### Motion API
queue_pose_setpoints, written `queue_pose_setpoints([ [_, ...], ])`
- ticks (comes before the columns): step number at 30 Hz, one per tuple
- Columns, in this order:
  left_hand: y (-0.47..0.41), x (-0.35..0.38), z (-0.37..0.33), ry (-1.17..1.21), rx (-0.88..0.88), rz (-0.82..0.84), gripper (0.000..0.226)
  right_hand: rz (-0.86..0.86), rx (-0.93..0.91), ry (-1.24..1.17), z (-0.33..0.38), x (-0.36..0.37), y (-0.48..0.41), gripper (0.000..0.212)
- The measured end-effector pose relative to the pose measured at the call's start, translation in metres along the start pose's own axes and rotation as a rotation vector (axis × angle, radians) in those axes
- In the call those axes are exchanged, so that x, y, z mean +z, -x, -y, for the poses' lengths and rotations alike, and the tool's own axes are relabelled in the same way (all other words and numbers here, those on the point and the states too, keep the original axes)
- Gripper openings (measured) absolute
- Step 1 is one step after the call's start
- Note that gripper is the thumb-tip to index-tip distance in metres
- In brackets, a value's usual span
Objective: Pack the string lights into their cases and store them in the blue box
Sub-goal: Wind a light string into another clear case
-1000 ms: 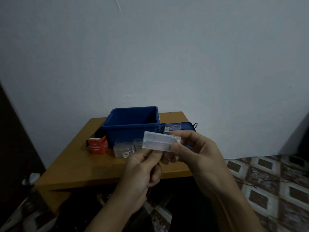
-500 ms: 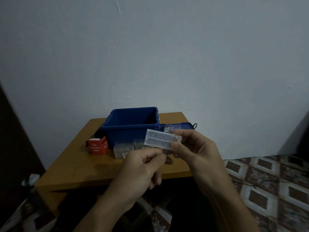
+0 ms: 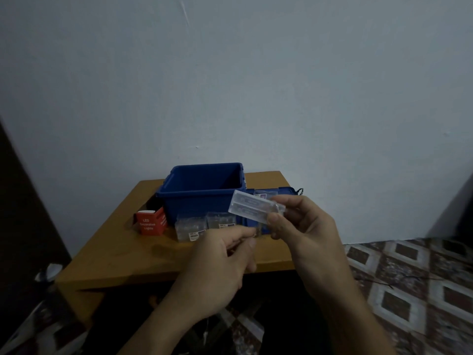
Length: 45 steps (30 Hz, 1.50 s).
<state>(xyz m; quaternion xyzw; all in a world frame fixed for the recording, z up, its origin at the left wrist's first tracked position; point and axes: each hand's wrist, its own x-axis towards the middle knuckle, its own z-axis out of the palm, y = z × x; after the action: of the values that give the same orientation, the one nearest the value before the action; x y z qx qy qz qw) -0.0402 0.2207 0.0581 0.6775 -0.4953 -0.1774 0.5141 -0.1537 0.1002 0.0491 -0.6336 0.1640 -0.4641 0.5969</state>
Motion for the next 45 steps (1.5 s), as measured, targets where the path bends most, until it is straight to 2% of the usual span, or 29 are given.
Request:
queue_pose_setpoints([
  [5, 0.005, 0.002, -0.008, -0.275, 0.171, -0.042, 0.021, -0.025, -0.026, 0.097, -0.003, 0.002, 0.0, 0.019],
  [9, 0.005, 0.0, -0.013, -0.32, 0.199, -0.05, 0.024, -0.01, -0.046, 0.119, -0.001, 0.001, 0.001, 0.019],
  [17, 0.002, -0.011, -0.021, -0.344, 0.257, 0.034, 0.012, 0.065, -0.058, 0.256, -0.001, -0.002, 0.001, 0.022],
  [24, -0.006, -0.033, -0.037, -0.565, 0.337, 0.066, 0.015, 0.157, -0.034, 0.332, 0.0, -0.005, 0.001, 0.02],
  [32, -0.034, -0.049, -0.045, -0.795, 0.475, 0.111, 0.009, 0.285, 0.01, 0.26, 0.003, -0.005, 0.003, 0.015],
  [36, -0.051, -0.057, -0.044, -0.656, 0.406, 0.221, 0.006, 0.33, 0.056, 0.19, 0.007, -0.007, 0.003, 0.015],
  [40, -0.069, -0.067, -0.045, -0.338, 0.19, 0.45, 0.005, 0.371, 0.107, 0.11, 0.009, -0.009, 0.003, 0.016],
  [45, -0.071, -0.063, -0.023, -0.014, -0.002, 0.435, 0.008, 0.39, 0.113, 0.036, 0.009, -0.009, 0.004, 0.017],
])
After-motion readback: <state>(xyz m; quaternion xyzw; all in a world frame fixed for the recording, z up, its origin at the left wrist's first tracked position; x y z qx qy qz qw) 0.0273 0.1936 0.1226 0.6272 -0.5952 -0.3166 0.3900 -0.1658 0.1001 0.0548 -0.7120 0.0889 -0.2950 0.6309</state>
